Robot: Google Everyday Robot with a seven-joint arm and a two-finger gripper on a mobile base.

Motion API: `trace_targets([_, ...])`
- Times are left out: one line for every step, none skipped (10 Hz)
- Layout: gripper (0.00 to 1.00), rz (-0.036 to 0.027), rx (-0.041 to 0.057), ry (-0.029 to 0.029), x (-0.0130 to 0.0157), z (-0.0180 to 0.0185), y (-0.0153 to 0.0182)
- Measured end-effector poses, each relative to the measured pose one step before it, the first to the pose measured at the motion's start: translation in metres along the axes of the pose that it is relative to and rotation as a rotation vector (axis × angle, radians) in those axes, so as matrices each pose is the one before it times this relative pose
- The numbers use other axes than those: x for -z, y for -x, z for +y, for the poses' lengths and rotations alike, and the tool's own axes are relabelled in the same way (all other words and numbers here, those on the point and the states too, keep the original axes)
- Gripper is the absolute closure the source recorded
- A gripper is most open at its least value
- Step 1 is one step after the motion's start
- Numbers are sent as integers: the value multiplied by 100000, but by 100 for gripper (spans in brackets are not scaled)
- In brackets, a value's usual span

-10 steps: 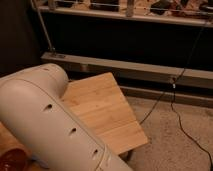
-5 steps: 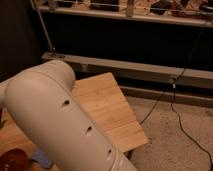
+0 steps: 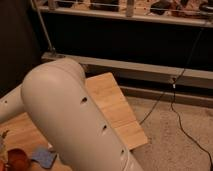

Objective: Place the pepper in the ceramic bowl

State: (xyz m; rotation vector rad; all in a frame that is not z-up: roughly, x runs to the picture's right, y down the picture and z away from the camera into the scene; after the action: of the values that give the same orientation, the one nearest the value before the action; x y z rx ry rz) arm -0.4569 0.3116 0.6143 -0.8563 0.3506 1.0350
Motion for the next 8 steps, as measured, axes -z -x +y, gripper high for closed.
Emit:
trace_targets([80,2045,2588,-4,-1374,-765,-1467])
trace_targets([69,1083,1492,172,-848,-533,-768])
trace_targets([60,182,1028,-238,-621,-508,-340])
trace_targets([49,-449,728,-415,-441,-437,-117])
trace_targets([42,-893,255,-1016,-228,-303,85])
trace_targets([32,-1776,526,-2156,-256,-387,245])
trace_targets([24,-1784,-139,-1819,-56,-427,385])
trace_targets([20,-2035,-122,-1673,68,-293,542])
